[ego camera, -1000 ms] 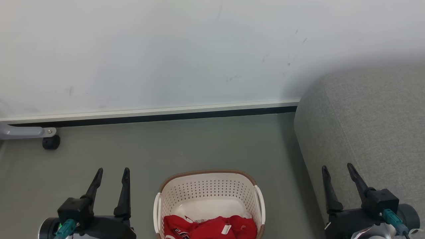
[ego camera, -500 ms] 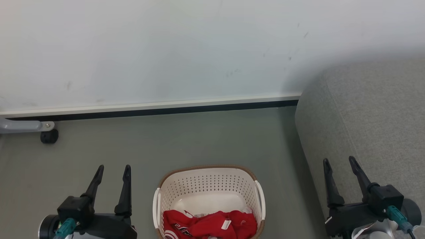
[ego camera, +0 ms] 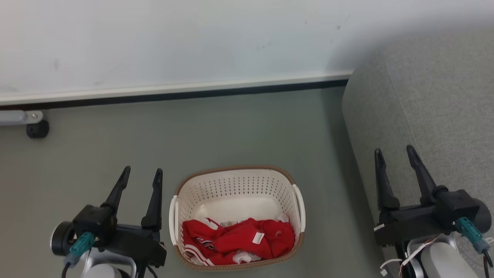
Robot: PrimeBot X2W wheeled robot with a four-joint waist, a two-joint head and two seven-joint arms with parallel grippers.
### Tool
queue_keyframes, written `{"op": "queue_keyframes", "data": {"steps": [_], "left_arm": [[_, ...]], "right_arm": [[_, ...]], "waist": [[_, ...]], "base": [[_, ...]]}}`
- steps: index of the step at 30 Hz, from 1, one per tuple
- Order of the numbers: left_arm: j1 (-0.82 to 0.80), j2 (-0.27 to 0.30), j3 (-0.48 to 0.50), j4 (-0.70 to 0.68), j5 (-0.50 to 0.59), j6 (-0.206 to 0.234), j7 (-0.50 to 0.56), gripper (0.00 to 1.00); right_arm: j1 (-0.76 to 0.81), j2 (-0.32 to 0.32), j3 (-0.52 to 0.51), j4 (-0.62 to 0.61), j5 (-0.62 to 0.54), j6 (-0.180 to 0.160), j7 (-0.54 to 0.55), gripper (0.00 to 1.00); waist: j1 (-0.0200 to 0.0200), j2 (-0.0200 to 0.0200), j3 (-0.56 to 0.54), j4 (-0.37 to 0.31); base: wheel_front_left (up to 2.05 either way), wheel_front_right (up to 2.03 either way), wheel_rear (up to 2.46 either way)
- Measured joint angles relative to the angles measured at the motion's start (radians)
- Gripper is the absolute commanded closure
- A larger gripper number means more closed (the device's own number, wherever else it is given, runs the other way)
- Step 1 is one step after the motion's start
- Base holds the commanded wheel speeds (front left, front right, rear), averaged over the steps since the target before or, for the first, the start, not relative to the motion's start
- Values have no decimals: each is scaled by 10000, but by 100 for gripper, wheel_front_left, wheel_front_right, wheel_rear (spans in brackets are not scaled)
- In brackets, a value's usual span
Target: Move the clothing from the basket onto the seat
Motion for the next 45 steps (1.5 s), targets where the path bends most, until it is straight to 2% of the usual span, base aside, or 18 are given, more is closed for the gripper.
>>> {"op": "queue_keyframes", "data": {"steps": [16, 33, 45], "left_arm": [[-1641, 48, -646, 550, 487, -504, 663, 0], [-2836, 180, -1743, 2596, 1164, -1421, 1526, 0], [-3393, 184, -2236, 4161, 1494, -1628, 2243, 0]], "right_arm": [[-1346, 414, 6, -997, -502, -61, -2, 0], [-2517, 1049, 466, -1195, -1030, -102, -31, 0], [-2722, 1371, 823, -1279, -1041, -104, -31, 0]], "waist": [[1, 1, 2152, -405], [0, 1, 4140, -1411], [0, 1, 5100, -2273]], "base": [[0, 0, 0], [0, 0, 0], [0, 0, 0]]}}
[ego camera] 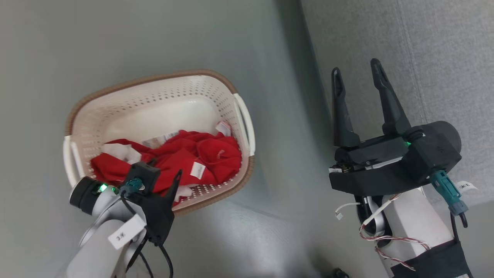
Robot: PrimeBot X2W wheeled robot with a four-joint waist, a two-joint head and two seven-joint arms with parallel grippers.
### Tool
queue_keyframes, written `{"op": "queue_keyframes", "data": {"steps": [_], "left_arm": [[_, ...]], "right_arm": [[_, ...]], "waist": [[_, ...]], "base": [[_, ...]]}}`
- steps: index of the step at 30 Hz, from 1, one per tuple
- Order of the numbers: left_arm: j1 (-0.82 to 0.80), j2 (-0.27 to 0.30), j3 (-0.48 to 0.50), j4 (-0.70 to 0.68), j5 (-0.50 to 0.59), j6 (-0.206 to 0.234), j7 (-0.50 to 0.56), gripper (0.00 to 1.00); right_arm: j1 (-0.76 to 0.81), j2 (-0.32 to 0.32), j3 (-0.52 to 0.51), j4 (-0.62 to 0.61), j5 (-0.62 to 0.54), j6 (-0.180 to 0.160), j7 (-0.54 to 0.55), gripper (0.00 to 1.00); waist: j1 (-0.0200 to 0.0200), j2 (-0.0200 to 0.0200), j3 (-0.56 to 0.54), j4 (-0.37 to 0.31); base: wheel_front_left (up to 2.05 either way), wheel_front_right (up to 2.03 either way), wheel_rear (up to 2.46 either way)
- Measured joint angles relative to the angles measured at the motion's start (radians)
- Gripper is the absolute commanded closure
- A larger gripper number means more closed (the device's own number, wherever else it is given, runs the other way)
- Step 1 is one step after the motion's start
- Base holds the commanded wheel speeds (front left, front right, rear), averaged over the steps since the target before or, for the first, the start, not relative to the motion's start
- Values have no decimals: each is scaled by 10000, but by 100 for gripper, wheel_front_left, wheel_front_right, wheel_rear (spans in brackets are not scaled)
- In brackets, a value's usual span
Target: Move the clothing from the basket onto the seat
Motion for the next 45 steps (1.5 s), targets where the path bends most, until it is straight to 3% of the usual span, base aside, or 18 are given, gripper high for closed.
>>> {"op": "queue_keyframes", "data": {"steps": [13, 26, 27, 28, 29, 45], "left_arm": [[-761, 13, 21, 1580, -117, -176, 1175, 0], [-1634, -21, 464, 2922, -656, -249, 2288, 0], [-1661, -31, 485, 3012, -663, -249, 2299, 42], [-1670, -46, 499, 3062, -685, -249, 2326, 61], [-1688, -67, 510, 3103, -713, -249, 2332, 99], [-2120, -520, 487, 3511, -1057, -397, 2046, 100]], "right_arm": [[0, 128, 159, -113, 17, -2, 0, 0], [-121, 215, 314, -232, 46, -71, 0, 0], [-174, 222, 322, -228, 48, -71, 0, 0], [-198, 226, 322, -230, 48, -71, 0, 0], [-199, 228, 326, -228, 48, -71, 0, 0], [-221, 245, 98, 8, 111, -73, 0, 0]], "waist": [[0, -1, 797, -834], [0, -1, 1477, -1139], [0, -1, 1496, -1153], [0, -1, 1509, -1164], [0, -1, 1517, -1172], [-2, -1, 1269, -1017]], "base": [[0, 0, 0], [0, 0, 0], [0, 0, 0], [0, 0, 0], [0, 0, 0], [0, 0, 0]]}}
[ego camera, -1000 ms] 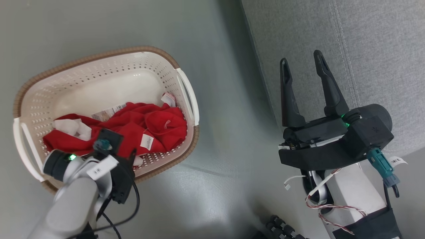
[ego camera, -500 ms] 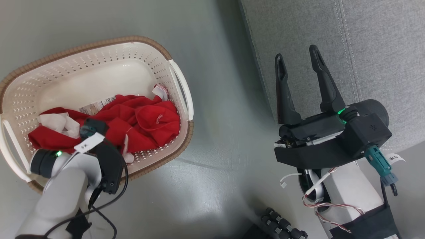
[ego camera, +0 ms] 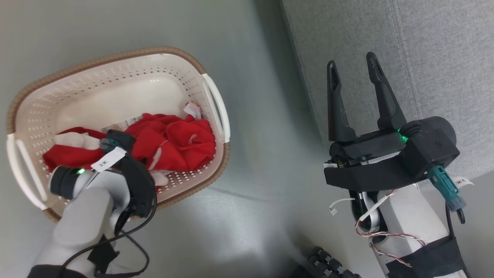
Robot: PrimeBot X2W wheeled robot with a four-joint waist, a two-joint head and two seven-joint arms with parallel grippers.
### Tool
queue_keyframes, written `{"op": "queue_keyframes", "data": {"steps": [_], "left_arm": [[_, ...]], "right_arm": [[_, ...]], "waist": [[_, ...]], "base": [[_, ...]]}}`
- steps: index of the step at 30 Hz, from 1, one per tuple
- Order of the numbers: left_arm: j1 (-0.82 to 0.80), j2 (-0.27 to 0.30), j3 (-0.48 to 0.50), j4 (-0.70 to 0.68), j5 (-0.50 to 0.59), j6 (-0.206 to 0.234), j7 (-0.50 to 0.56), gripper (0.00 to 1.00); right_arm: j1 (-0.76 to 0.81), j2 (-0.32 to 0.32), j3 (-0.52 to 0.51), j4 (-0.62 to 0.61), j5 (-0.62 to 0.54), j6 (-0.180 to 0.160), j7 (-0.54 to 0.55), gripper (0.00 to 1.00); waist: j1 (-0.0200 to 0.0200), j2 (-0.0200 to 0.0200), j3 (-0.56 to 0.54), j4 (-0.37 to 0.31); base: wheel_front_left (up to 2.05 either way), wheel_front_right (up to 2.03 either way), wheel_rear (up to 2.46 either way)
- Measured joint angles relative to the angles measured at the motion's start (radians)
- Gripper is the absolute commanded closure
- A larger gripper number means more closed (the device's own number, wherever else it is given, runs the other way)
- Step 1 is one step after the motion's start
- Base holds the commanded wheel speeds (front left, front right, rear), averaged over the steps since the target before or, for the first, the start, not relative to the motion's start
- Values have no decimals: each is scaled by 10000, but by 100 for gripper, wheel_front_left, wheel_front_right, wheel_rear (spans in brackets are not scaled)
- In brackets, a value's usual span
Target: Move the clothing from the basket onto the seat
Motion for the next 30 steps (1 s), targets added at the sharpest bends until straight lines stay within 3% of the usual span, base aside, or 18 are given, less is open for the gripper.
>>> {"op": "queue_keyframes", "data": {"steps": [21, 30], "left_arm": [[422, -1147, 669, -585, -1300, -117, -2337, 100], [982, -1206, 575, -1315, -1432, -128, -3496, 100]], "right_arm": [[94, -360, -529, 573, -38, 12, 0, 0], [563, -625, -715, 895, -82, 94, 0, 0]], "waist": [[0, -2, -1410, 1243], [0, -2, -2452, 1924]], "base": [[0, 0, 0], [0, 0, 0]]}}
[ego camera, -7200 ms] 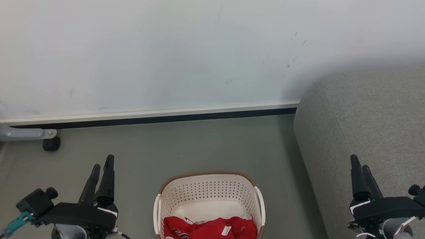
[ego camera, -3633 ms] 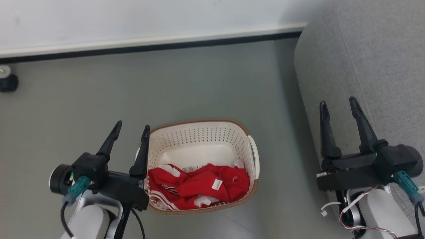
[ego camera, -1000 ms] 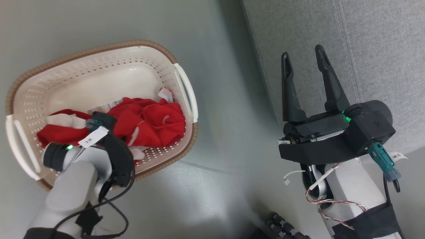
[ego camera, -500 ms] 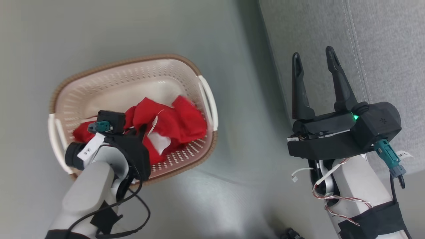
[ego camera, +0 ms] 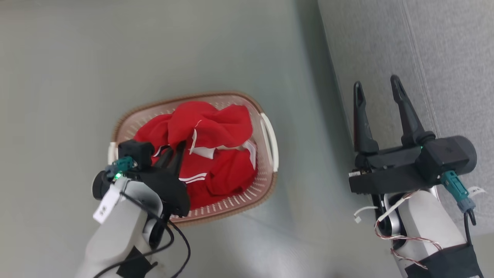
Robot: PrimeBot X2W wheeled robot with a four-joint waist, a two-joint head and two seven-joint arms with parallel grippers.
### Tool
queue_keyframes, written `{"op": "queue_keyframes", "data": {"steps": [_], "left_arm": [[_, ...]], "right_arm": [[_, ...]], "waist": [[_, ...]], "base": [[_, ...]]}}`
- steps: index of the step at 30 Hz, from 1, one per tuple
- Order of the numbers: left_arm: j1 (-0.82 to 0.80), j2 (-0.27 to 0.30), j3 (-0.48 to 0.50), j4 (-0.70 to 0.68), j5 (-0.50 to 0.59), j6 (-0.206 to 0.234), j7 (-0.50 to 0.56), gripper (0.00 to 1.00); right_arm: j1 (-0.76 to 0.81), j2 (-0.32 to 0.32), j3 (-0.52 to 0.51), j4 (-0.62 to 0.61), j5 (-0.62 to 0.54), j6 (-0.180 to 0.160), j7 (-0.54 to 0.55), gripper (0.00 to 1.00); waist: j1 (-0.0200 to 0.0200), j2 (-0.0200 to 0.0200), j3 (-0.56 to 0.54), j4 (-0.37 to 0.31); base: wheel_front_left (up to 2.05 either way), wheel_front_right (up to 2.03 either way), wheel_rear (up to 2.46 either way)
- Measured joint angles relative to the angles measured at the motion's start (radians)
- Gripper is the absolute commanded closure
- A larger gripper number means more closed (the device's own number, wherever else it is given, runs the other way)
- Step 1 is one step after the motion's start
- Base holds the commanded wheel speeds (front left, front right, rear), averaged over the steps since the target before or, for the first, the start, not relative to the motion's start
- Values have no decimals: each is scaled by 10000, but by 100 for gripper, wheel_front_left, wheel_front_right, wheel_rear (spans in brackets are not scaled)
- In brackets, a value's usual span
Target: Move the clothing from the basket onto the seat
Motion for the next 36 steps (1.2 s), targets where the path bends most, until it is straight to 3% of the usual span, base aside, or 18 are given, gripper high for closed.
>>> {"op": "queue_keyframes", "data": {"steps": [9, 36], "left_arm": [[639, 81, -167, -1127, -433, -4, -752, 100], [2276, 679, -142, -5152, 23, 117, -1030, 100]], "right_arm": [[703, -119, -82, 326, 90, 142, 0, 0], [2118, -173, 213, 1164, 520, 786, 2, 0]], "waist": [[-1, 0, -1097, 509], [0, 0, -3940, 1236]], "base": [[0, 0, 0], [0, 0, 0]]}}
